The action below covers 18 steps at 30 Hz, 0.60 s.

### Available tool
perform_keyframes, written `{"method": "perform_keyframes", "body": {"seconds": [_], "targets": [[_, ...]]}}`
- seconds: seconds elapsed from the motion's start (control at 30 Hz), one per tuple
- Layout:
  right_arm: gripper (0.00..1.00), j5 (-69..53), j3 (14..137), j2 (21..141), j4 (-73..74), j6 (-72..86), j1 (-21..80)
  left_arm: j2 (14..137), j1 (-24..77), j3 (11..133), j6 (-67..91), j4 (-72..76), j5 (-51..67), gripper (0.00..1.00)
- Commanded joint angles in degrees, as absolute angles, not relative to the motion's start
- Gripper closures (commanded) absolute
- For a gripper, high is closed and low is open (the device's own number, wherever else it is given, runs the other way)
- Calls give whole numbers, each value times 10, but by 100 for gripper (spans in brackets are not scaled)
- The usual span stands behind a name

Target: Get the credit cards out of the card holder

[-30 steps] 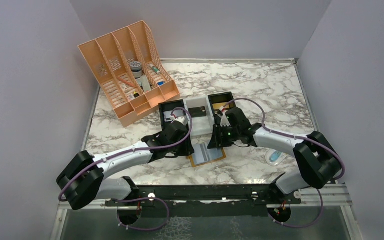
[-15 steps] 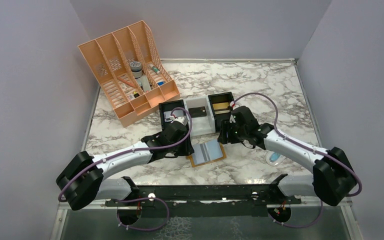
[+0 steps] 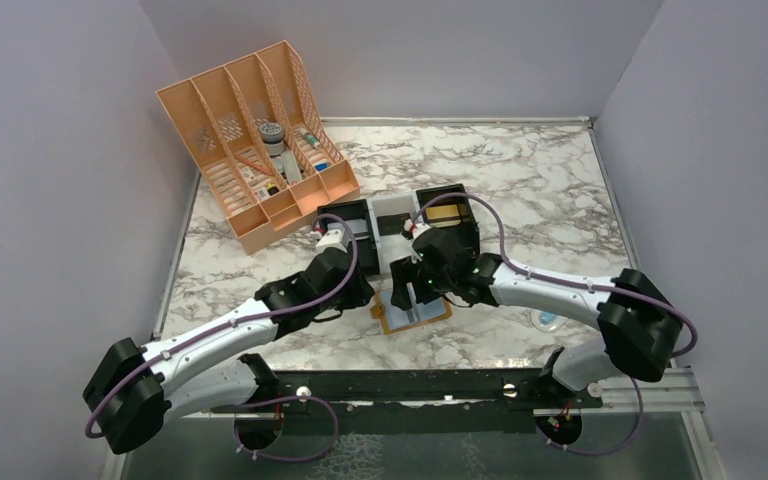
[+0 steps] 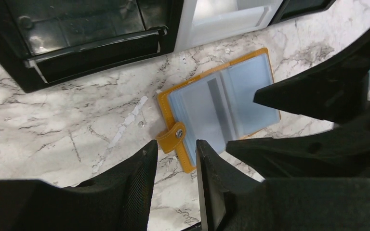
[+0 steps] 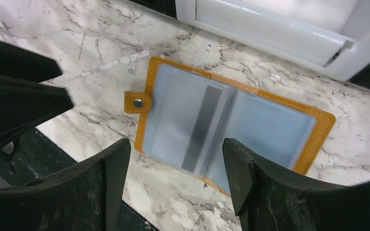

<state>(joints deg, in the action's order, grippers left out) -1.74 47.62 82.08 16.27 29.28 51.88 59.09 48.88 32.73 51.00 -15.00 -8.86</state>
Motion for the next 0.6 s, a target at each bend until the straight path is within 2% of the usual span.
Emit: {"method": "perform_keyframes", "body": {"seconds": [0.0, 0.57], "targets": [[28, 22, 518, 869, 155, 302, 538, 549, 491, 310, 533, -177, -141, 62], [26, 60, 562, 979, 215, 314, 562, 551, 491, 309, 530, -179, -139, 60]]}}
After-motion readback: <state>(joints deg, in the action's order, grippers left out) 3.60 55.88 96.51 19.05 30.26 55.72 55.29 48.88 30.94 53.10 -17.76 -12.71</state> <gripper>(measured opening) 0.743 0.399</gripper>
